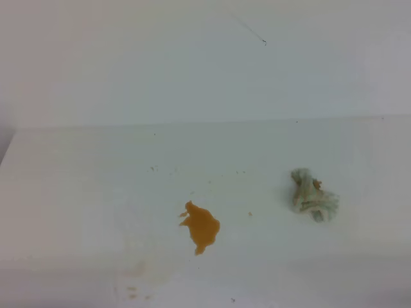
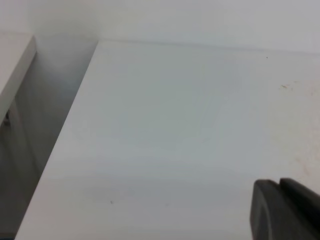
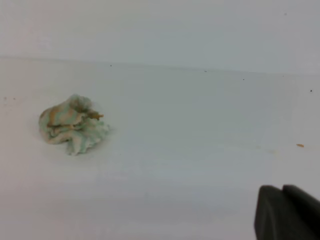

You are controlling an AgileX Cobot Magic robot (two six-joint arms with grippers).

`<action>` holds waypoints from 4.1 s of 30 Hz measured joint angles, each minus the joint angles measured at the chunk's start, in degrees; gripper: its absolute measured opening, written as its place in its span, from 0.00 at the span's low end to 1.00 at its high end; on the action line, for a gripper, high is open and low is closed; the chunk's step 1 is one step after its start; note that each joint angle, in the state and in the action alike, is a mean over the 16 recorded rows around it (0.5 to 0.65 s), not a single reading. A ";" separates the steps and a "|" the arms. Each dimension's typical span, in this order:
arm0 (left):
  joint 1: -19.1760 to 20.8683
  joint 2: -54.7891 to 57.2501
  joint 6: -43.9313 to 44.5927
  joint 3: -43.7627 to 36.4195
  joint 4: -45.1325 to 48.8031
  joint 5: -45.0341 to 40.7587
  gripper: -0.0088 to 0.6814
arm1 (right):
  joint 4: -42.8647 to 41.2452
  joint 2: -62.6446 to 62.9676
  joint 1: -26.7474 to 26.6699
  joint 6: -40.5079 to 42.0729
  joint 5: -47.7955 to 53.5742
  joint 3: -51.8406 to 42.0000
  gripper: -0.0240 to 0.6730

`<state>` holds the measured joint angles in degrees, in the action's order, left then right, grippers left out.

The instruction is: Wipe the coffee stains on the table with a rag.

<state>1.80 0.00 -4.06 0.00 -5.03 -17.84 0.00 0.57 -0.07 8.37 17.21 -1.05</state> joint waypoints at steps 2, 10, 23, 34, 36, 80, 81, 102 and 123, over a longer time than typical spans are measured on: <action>0.00 0.00 0.00 0.00 0.00 0.00 0.01 | 0.00 -0.11 0.01 0.00 0.10 0.20 0.03; 0.00 0.00 0.00 0.00 0.00 0.00 0.01 | 0.00 -0.19 0.01 0.00 0.31 0.50 0.03; 0.00 -0.10 0.00 -0.13 0.00 0.05 0.01 | 0.00 -0.57 0.03 0.00 0.49 1.00 0.03; 0.00 -0.10 0.00 -0.13 0.00 0.05 0.01 | 0.00 -0.28 0.01 0.00 0.25 0.50 0.03; 0.00 0.00 0.00 0.00 0.00 0.00 0.01 | 0.00 -0.28 0.01 0.00 0.25 0.50 0.03; 0.00 0.00 0.00 0.00 0.00 0.00 0.01 | 17.64 -0.19 0.01 4.73 -11.55 0.50 0.03; 0.00 0.00 0.00 0.00 0.00 0.00 0.01 | 17.70 -0.19 0.01 4.92 -11.76 0.50 0.03; 0.00 0.00 0.00 0.00 0.00 0.00 0.01 | 18.10 -1.43 0.01 9.77 -15.99 9.47 0.03; 0.00 0.00 0.00 0.00 0.00 0.00 0.01 | 22.93 -36.69 0.00 15.34 13.10 39.22 0.03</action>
<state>1.80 0.00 -4.06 0.00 -5.03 -17.84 22.93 -36.12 -0.07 23.71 30.31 38.18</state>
